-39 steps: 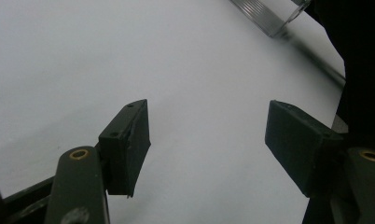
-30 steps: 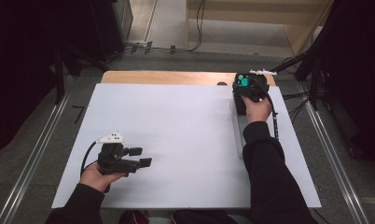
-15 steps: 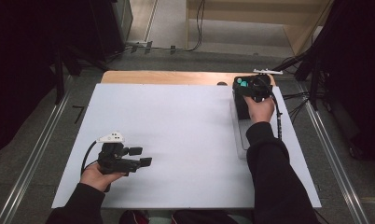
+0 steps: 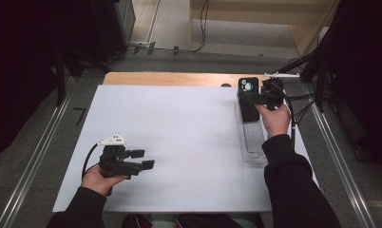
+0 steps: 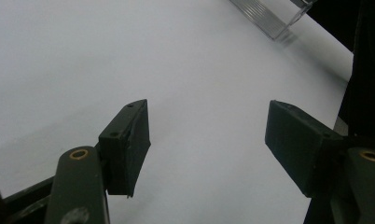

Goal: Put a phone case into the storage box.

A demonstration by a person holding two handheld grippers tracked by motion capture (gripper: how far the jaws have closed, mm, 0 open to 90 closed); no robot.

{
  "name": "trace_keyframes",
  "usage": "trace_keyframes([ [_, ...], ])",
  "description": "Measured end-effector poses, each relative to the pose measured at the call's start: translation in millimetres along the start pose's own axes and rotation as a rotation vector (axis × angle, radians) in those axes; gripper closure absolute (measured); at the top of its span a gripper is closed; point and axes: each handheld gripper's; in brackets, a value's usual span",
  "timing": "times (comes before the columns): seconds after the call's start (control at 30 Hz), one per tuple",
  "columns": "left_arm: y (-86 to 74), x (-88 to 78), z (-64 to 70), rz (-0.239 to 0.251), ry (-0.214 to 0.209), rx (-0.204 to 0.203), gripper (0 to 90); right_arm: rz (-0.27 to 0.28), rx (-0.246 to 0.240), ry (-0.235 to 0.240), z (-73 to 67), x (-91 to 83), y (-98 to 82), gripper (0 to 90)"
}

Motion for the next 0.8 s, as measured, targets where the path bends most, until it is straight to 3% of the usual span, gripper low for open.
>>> trace_keyframes([
  [0.23,0.1,-1.4,-1.2,0.001,0.0,-0.005,30.9,-0.013,-0.032,0.071,-11.0,-27.9,-15.5,0.0],
  [0.73,0.1,-7.3,3.7,0.006,-0.01,0.003,29.3,-0.094,-0.102,0.175,-21.0,-64.1,-63.0,0.0],
  [0.8,-0.6,-8.2,4.3,0.008,-0.016,0.001,29.3,-0.098,-0.105,0.202,-20.3,-68.6,-67.6,8.9],
])
Point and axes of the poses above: each handheld gripper's, and its own axes: x roughly forward along the jaws, y roughly out of its top, z roughly to its right, and after that the axes turned 12 degrees about x, right-handed
